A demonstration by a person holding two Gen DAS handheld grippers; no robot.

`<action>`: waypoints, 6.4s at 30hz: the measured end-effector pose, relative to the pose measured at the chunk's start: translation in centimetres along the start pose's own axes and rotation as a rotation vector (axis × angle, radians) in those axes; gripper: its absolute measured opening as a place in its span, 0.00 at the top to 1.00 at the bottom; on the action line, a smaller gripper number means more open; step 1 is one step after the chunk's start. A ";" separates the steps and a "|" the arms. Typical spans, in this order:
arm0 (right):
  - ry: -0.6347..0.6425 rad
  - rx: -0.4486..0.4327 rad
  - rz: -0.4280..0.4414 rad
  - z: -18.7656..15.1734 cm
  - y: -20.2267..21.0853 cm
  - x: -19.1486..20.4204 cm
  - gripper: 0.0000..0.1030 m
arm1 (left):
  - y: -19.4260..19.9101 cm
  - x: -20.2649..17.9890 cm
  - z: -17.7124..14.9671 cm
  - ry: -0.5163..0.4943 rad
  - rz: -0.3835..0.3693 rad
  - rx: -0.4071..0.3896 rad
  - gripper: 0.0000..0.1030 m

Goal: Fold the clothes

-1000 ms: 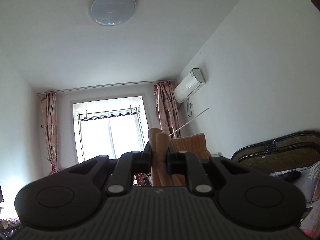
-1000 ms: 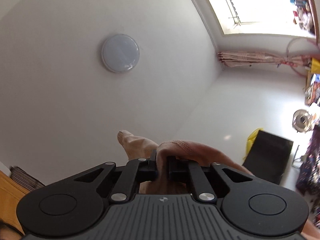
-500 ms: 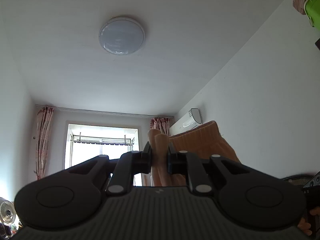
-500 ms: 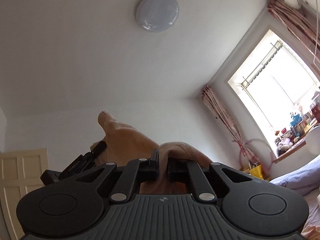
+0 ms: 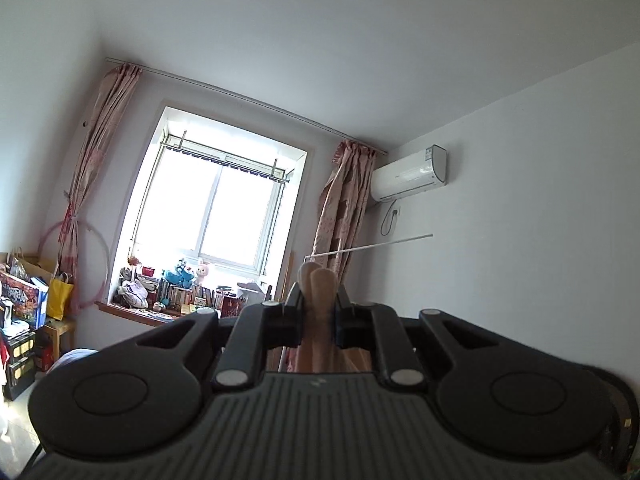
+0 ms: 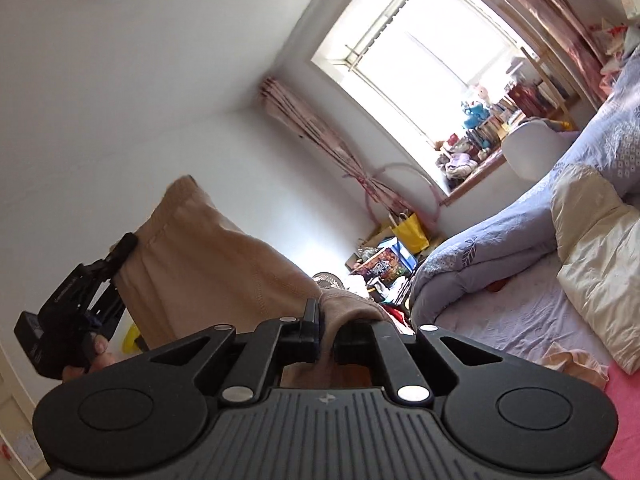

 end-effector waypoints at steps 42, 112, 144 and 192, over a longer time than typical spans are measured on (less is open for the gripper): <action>0.342 0.943 -0.377 -54.7 18.6 -3.9 0.33 | 32.9 27.9 -44.8 0.115 -0.174 0.624 0.86; 0.522 0.595 -0.549 -52.0 7.1 -6.9 0.78 | 32.0 22.3 -54.4 -0.433 0.395 0.825 0.60; 0.323 0.404 -0.689 -51.4 12.3 -13.3 0.23 | 28.3 21.6 -59.2 -0.494 0.232 0.904 0.52; 0.475 0.469 -0.678 -50.5 8.2 -10.2 0.33 | 28.0 24.1 -58.9 -0.498 0.445 0.860 1.00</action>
Point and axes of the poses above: each gripper's, at about its wrist camera, not at the fingertips, and y roughly against the way its jaws point, x to its left, z to its top, the point moved 7 cm from there along -y, roughly the way its jaws point, and after that the axes turned 14 degrees about z, right-handed, at the moved point
